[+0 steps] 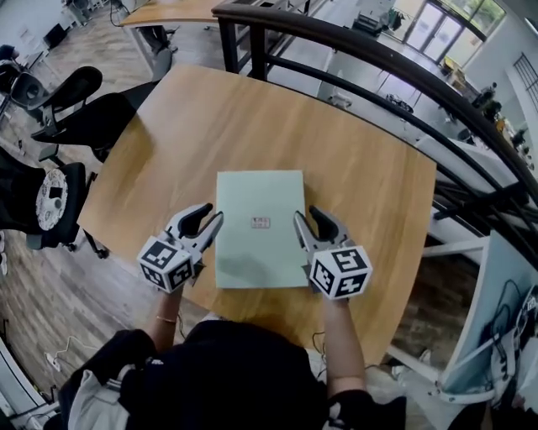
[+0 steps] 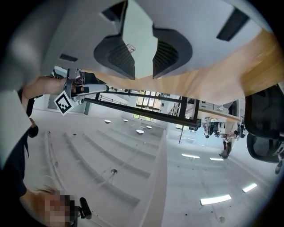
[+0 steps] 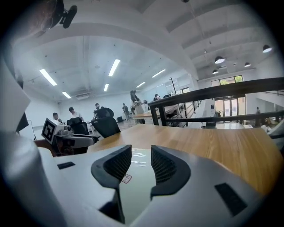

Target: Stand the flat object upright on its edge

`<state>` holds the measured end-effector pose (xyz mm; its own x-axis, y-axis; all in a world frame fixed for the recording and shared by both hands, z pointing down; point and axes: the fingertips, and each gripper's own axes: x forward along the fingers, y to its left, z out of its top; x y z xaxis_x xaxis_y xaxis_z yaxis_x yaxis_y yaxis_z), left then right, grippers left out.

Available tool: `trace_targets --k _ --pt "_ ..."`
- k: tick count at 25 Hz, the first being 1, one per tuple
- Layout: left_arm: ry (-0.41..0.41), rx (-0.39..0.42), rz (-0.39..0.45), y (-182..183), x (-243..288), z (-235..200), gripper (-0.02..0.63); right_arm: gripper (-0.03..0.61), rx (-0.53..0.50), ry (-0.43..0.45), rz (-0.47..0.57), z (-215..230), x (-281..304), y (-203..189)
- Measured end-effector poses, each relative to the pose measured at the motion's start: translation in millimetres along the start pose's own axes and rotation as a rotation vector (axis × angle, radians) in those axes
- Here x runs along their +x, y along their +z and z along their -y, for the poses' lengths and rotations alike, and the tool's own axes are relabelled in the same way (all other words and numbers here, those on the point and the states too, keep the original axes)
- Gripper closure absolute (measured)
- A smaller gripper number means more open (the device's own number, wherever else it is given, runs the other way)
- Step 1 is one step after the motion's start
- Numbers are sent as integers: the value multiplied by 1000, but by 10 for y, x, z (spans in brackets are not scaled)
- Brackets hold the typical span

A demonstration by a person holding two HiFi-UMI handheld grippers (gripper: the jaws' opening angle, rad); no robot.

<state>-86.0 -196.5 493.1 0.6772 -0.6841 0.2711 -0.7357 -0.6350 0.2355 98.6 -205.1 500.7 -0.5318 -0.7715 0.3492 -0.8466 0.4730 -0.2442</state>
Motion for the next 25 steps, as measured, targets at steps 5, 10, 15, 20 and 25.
trace_targets --k 5,10,15,20,25 --pt "-6 -48 -59 -210 114 -179 454 446 19 -23 -53 138 200 -108" --pt "-3 -94 -115 -413 251 -346 383 442 47 -28 -110 312 425 -267" --pt "12 -156 -153 -560 346 -482 357 409 89 -6 -174 426 610 -423" --pt "18 -190 -199 -726 468 -590 336 359 121 30 -269 512 743 -662" --pt "14 -211 -224 -800 564 -633 325 354 170 32 -304 620 786 -774"
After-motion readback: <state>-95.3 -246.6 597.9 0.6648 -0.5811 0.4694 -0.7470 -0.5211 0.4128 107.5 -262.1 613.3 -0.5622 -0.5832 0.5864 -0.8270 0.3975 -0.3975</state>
